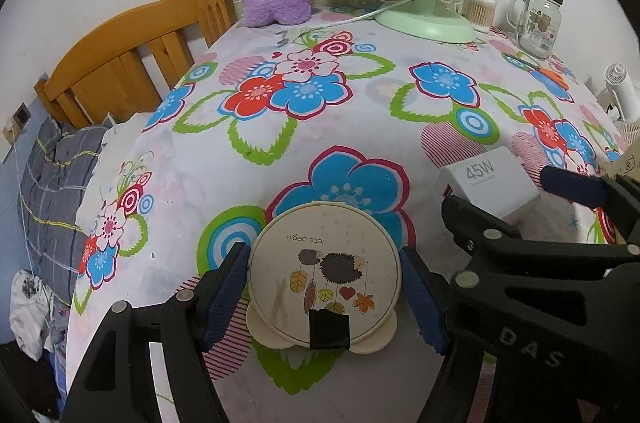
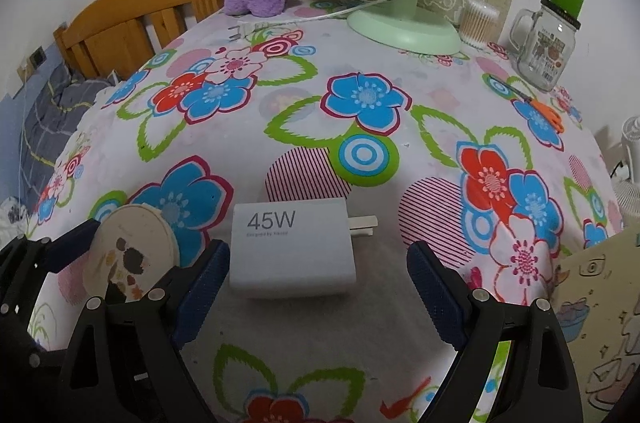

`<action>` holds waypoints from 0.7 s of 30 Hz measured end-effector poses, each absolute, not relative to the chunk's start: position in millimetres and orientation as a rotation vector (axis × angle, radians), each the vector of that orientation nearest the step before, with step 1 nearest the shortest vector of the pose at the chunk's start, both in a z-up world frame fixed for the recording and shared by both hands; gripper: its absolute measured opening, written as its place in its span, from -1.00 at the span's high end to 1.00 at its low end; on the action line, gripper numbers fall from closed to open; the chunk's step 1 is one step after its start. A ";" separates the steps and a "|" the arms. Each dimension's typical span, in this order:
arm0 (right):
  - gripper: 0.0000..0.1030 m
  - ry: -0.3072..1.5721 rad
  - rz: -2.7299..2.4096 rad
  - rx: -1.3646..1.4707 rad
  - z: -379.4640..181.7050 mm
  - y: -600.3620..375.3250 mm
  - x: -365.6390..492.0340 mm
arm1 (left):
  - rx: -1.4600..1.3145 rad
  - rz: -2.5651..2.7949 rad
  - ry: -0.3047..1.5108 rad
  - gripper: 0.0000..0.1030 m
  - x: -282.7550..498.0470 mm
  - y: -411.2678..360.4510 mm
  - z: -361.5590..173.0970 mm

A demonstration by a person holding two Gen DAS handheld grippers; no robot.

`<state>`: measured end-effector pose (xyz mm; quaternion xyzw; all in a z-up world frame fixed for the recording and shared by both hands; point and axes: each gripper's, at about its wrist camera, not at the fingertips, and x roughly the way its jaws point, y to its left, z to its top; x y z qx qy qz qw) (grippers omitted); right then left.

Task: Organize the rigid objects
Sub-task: 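Grasp the white charger with the right tool while the left tool holds the case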

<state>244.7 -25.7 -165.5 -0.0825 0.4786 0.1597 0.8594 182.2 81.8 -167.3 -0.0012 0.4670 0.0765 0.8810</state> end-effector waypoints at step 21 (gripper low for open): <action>-0.15 0.993 0.346 -0.152 -152.8 -27.8 229.5 | 0.002 0.136 0.947 -0.48 173.8 72.6 -155.8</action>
